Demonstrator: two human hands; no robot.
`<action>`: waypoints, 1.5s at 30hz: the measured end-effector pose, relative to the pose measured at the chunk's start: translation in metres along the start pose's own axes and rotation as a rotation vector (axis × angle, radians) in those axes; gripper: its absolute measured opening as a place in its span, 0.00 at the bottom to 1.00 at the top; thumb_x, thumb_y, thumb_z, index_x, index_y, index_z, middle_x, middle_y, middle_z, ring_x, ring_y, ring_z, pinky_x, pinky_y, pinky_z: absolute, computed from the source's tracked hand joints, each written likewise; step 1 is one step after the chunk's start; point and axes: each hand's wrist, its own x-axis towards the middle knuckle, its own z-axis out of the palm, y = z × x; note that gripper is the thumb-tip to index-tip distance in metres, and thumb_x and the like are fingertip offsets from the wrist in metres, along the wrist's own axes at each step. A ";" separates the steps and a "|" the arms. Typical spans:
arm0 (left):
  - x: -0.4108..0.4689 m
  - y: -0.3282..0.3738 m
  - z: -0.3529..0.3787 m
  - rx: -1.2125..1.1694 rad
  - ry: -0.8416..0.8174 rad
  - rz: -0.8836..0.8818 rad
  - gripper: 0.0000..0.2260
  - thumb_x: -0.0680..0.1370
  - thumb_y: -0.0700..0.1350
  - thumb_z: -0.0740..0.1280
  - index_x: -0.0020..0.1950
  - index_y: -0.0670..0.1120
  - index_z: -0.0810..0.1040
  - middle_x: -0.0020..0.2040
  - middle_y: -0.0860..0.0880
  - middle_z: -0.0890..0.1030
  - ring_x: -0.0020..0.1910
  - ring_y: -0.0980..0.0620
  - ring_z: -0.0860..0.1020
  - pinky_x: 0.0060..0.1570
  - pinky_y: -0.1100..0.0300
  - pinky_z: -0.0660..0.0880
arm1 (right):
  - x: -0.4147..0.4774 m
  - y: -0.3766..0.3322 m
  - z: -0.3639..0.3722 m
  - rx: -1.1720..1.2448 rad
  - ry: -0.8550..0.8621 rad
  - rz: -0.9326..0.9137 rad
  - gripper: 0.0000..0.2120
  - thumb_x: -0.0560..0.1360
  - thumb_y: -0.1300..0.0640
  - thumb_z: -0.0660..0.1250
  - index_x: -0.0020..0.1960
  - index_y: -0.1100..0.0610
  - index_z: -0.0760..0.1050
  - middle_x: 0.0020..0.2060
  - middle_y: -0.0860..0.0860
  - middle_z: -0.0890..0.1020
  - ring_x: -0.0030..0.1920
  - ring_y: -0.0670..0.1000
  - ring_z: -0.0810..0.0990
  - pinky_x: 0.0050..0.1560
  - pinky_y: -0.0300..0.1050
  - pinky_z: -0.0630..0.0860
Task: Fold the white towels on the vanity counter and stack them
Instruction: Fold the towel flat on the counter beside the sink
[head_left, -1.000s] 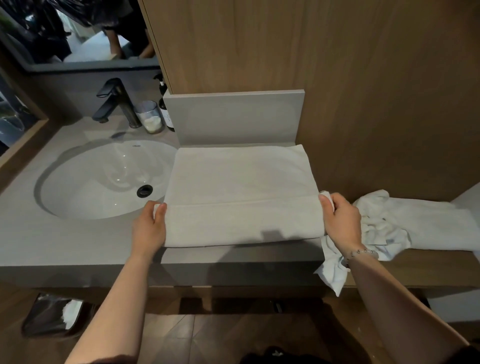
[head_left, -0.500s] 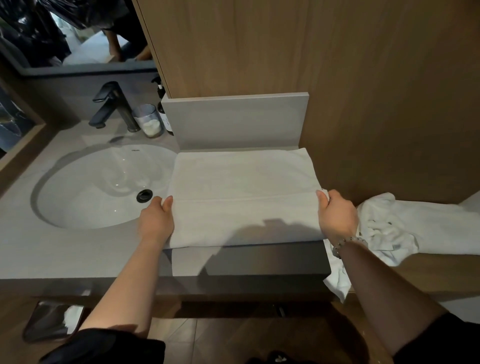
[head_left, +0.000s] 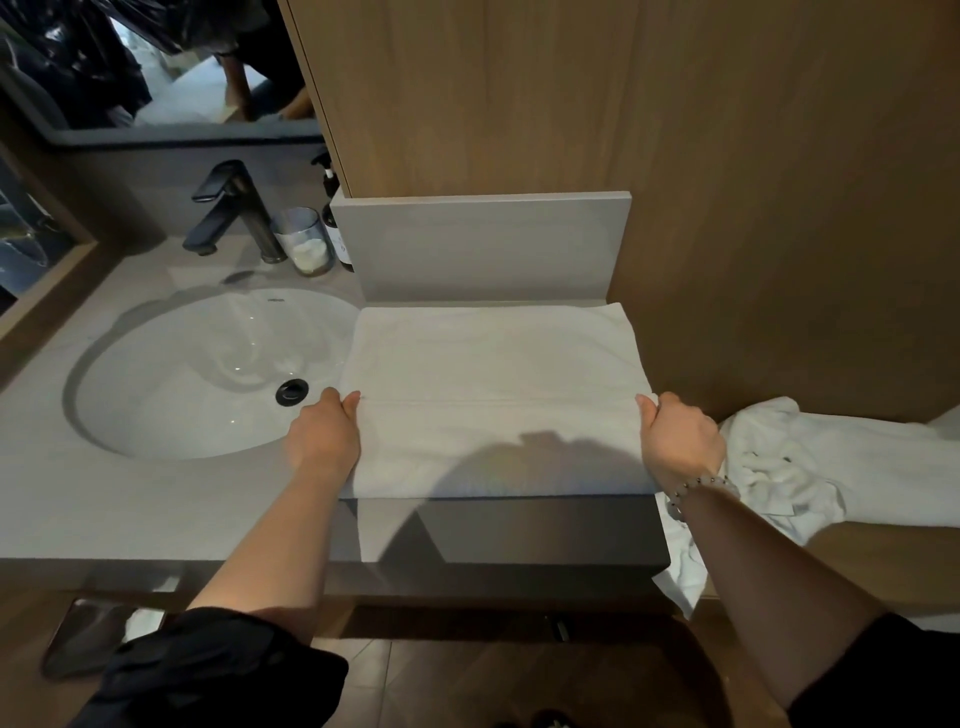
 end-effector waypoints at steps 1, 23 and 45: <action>0.000 0.000 0.000 0.009 -0.002 -0.001 0.20 0.82 0.53 0.49 0.56 0.38 0.70 0.51 0.35 0.77 0.52 0.36 0.74 0.42 0.52 0.65 | 0.000 -0.001 0.000 -0.012 -0.005 -0.002 0.22 0.82 0.46 0.47 0.61 0.60 0.71 0.54 0.60 0.79 0.56 0.60 0.77 0.52 0.48 0.73; 0.008 0.001 0.003 0.118 -0.071 -0.006 0.18 0.82 0.52 0.49 0.57 0.39 0.69 0.53 0.38 0.78 0.52 0.38 0.76 0.42 0.54 0.66 | 0.009 -0.005 0.001 -0.092 -0.008 -0.048 0.24 0.81 0.44 0.46 0.58 0.59 0.73 0.52 0.57 0.81 0.53 0.57 0.79 0.49 0.44 0.72; -0.071 0.055 0.034 0.206 -0.286 0.437 0.28 0.80 0.61 0.42 0.76 0.53 0.37 0.76 0.51 0.34 0.75 0.48 0.34 0.71 0.46 0.33 | -0.049 -0.058 0.044 -0.030 -0.103 -0.739 0.39 0.73 0.33 0.29 0.77 0.52 0.47 0.76 0.49 0.46 0.77 0.52 0.47 0.70 0.45 0.34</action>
